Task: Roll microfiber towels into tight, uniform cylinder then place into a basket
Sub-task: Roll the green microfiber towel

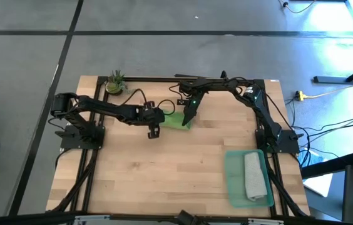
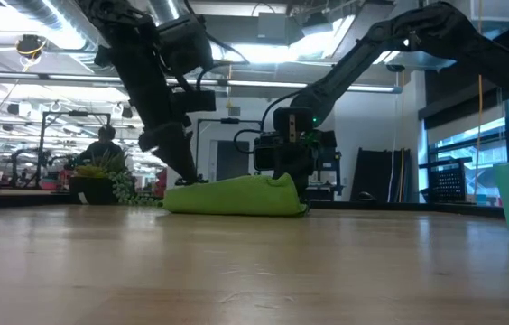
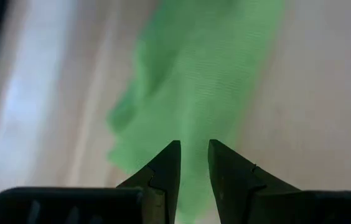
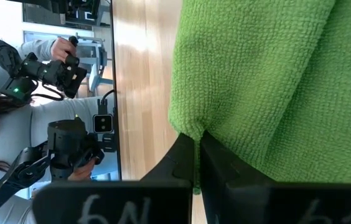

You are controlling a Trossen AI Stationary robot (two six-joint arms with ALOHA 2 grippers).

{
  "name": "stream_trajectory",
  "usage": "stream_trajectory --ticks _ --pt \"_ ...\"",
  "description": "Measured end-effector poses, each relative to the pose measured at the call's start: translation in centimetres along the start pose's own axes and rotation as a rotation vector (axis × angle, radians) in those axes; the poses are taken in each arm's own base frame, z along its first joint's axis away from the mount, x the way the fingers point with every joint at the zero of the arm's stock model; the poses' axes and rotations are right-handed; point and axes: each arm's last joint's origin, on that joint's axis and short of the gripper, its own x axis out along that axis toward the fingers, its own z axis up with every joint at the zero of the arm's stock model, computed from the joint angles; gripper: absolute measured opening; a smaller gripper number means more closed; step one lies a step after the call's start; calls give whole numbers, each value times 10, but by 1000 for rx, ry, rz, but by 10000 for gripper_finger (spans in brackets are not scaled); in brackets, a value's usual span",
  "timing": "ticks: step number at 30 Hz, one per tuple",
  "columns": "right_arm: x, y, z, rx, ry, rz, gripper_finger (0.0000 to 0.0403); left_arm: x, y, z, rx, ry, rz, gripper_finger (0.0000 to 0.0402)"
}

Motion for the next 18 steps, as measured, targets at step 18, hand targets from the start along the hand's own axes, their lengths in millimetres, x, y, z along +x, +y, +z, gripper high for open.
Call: stream_trajectory --ticks 18 --pt "0 0 0 -7 5 -26 8 31 -6 -14 -24 133 -242 78"
